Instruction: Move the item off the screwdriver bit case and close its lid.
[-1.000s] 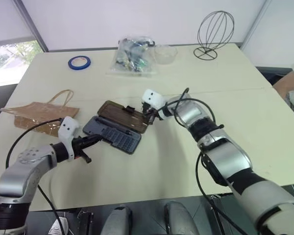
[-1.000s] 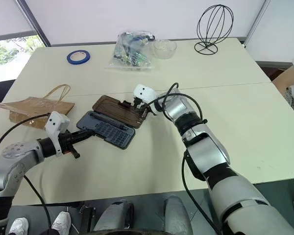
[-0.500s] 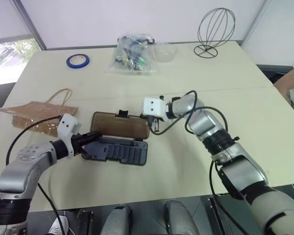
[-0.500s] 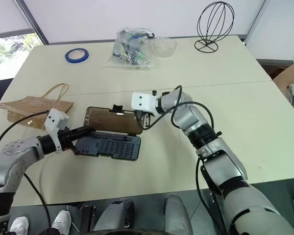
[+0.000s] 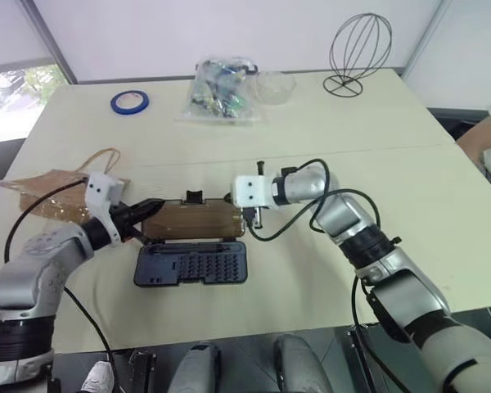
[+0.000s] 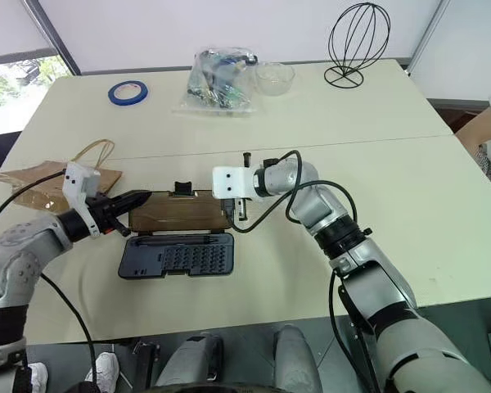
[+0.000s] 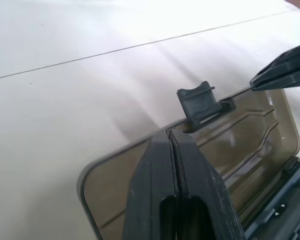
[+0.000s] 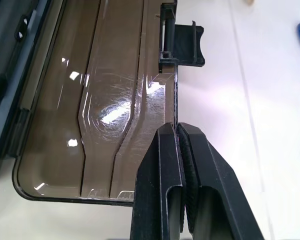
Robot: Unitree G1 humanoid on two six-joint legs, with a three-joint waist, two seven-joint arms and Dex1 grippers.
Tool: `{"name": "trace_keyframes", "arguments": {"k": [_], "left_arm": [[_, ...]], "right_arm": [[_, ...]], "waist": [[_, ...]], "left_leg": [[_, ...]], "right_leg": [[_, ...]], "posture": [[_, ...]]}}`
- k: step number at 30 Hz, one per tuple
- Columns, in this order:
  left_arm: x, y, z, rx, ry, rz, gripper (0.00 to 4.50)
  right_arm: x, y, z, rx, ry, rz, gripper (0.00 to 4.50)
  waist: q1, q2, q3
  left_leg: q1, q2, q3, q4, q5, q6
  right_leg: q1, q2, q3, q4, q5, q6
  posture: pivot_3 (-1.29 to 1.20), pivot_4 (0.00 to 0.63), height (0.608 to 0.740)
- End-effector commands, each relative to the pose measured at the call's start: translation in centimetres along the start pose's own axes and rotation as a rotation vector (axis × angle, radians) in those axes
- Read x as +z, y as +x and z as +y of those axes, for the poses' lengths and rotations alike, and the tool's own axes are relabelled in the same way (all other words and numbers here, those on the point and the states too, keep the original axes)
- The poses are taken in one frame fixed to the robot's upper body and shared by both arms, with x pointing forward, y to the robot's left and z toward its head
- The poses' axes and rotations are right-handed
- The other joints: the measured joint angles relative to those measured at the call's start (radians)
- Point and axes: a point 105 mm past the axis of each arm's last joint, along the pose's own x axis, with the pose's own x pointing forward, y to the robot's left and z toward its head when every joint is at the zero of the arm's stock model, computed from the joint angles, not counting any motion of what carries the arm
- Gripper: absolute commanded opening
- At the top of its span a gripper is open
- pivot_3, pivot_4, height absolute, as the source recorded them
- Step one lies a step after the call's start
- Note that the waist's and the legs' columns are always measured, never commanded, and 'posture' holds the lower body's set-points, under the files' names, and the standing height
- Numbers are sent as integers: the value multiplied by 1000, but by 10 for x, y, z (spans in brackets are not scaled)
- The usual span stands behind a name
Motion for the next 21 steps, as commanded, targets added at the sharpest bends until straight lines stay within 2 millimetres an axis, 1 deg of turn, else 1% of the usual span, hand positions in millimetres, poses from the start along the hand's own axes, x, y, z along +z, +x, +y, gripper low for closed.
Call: {"name": "trace_keyframes", "arguments": {"k": [1, 3, 5, 12, 15, 17, 21], "left_arm": [[24, -6, 8, 19, -21, -83, 0], [34, -7, 15, 35, -55, -119, 0], [38, -5, 24, 61, -68, -133, 0], [33, 5, 40, 103, -103, -132, 0], [22, 10, 47, 119, -129, -107, 0], [11, 15, 53, 132, -140, -77, 0], [-3, 24, 57, 133, -146, -38, 0]], "right_arm": [[13, -2, -8, -50, -55, -48, 37], [13, -2, -7, -55, -59, -52, 37], [15, -4, -8, -70, -60, -61, 37], [14, -6, -9, -89, -72, -59, 37], [15, -7, -10, -94, -74, -59, 37], [16, -9, -12, -102, -77, -63, 37], [20, -11, -15, -117, -81, -70, 37]], "waist": [[2, 0, 0], [3, 0, 0], [3, 0, 0], [-1, 0, 0], [-4, 0, 0], [-7, 0, 0], [-16, -1, 0]], "left_leg": [[0, 0, 0, 0, 0, 0], [0, 0, 0, 1, 0, 0], [0, 0, 0, 1, 0, 0], [0, 0, 0, 1, 0, 0], [0, 0, 0, 1, 0, 0], [0, 0, 0, 1, 0, 0], [0, -1, -1, 2, 0, 0]], "right_leg": [[0, 0, 0, 0, 0, 0], [0, 0, 0, 0, 0, 0], [1, 0, 0, 0, 0, 0], [1, 0, -1, 1, 0, 0], [1, 0, -1, 1, 0, 0], [1, 0, -1, 1, 0, 0], [1, 0, -1, 1, 0, 0]], "posture": [[0, 150, 740], [0, 150, 740], [0, 150, 740], [0, 150, 740], [0, 150, 740], [0, 150, 740], [0, 150, 740]]}}
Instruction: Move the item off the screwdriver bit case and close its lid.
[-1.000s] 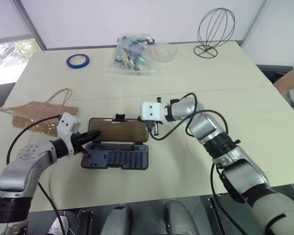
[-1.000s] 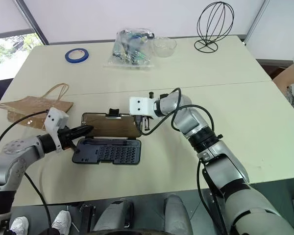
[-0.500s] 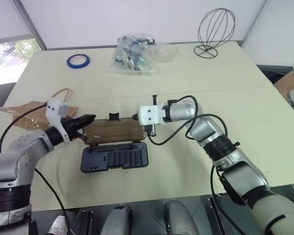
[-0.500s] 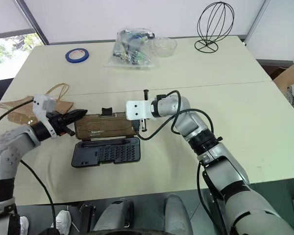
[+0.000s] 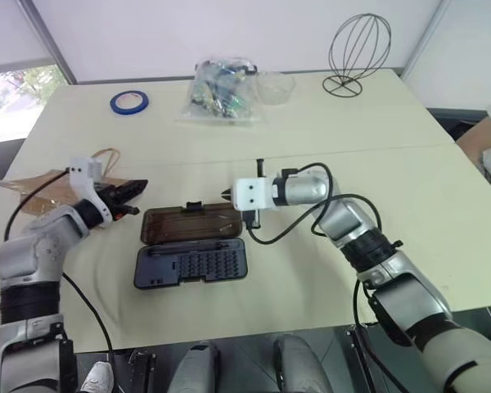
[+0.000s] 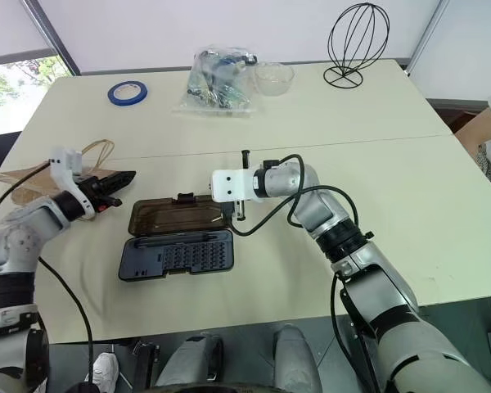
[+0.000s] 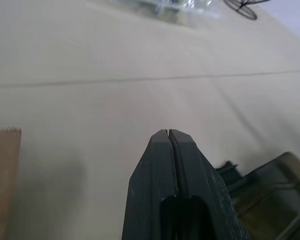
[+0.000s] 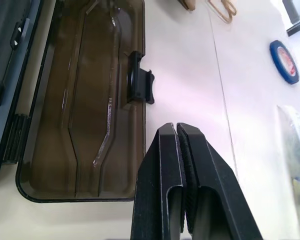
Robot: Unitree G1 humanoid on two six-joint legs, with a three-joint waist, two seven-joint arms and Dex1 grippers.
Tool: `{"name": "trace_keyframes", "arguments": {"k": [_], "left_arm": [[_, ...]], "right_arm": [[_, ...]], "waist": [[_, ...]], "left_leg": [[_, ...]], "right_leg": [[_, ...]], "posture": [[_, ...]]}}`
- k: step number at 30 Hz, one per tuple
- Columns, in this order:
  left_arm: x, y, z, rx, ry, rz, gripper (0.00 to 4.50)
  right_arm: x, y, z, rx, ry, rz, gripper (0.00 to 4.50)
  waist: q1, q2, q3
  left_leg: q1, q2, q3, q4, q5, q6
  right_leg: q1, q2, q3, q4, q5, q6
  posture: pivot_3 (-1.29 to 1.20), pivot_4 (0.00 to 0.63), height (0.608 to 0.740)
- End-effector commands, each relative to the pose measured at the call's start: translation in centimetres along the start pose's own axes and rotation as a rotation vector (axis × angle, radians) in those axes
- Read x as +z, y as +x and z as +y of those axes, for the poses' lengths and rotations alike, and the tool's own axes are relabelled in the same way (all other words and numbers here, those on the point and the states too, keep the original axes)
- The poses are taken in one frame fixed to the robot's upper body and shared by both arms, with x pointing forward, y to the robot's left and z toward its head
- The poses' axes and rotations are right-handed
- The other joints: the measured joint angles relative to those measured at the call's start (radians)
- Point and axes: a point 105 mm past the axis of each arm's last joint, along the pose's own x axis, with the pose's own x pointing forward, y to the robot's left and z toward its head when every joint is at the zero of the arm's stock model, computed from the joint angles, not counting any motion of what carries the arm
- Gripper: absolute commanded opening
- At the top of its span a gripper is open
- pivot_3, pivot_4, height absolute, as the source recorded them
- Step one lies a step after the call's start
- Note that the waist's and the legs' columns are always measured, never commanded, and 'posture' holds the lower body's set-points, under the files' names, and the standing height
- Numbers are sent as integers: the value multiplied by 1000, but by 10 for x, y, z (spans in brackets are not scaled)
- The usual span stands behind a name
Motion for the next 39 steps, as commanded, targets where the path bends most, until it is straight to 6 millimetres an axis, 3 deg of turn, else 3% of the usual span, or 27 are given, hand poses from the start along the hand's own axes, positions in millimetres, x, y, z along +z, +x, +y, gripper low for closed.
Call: {"name": "trace_keyframes", "arguments": {"k": [1, 6, 10, 14, 18, 24, 32, 35, 39], "left_arm": [[4, 4, 1, -7, 38, -11, 0], [11, 4, -2, -25, 33, -35, 0], [21, -3, -4, -29, 35, -63, 0], [23, -17, -17, -75, 84, -46, 0], [10, -39, -32, -142, 131, 46, 0], [-16, -69, -44, -203, 154, 183, 0], [-30, -71, -54, -233, 175, 229, 0], [-34, -69, -58, -253, 195, 241, 0], [-37, -68, -60, -264, 216, 252, 0]], "right_arm": [[14, -7, -14, -60, -34, -40, 37], [5, -8, -12, -47, 23, -8, 37], [-12, -6, -7, -23, 218, 38, 37], [-18, -6, -15, -41, 477, 79, 37], [-7, -6, -21, -42, 714, 96, 37], [0, -9, -21, -93, 858, 184, 37], [-7, 1, 0, -132, 999, 280, 37], [-9, 4, 5, -137, 1039, 291, 869], [-9, 6, 8, -138, 1042, 291, 2893]], "waist": [[-7, 0, 0], [-8, 0, 0], [-9, 0, 0], [-11, 0, 0], [-11, 0, 0], [-3, 0, 0], [-1, 0, 0], [-6, 0, 0], [-7, 0, 0]], "left_leg": [[0, 0, 0, 0, 0, 0], [0, 0, -1, 0, 0, 0], [0, 0, -1, 0, 0, 0], [0, 0, -1, 0, 0, 0], [0, 1, -2, -1, 0, 0], [0, 0, -2, -1, 0, 0], [0, 0, -2, -1, 0, 0], [0, 0, -2, -1, 0, 0], [0, 0, -2, -1, 0, 0]], "right_leg": [[0, 0, 0, 0, 0, 0], [0, 0, 0, 1, 0, 0], [0, 0, 0, 2, 0, 0], [-1, 0, 0, 2, 0, 0], [-2, 0, 1, 3, 0, 0], [-2, -1, 1, 4, 0, 0], [-2, -1, 1, 4, 0, 0], [-2, -1, 1, 4, 0, 0], [-2, -1, 1, 4, 0, 0]], "posture": [[0, 150, 740], [0, 150, 740], [0, 150, 740], [0, 150, 740], [0, 150, 740], [0, 150, 740], [0, 150, 740], [0, 150, 740], [0, 150, 740]]}}
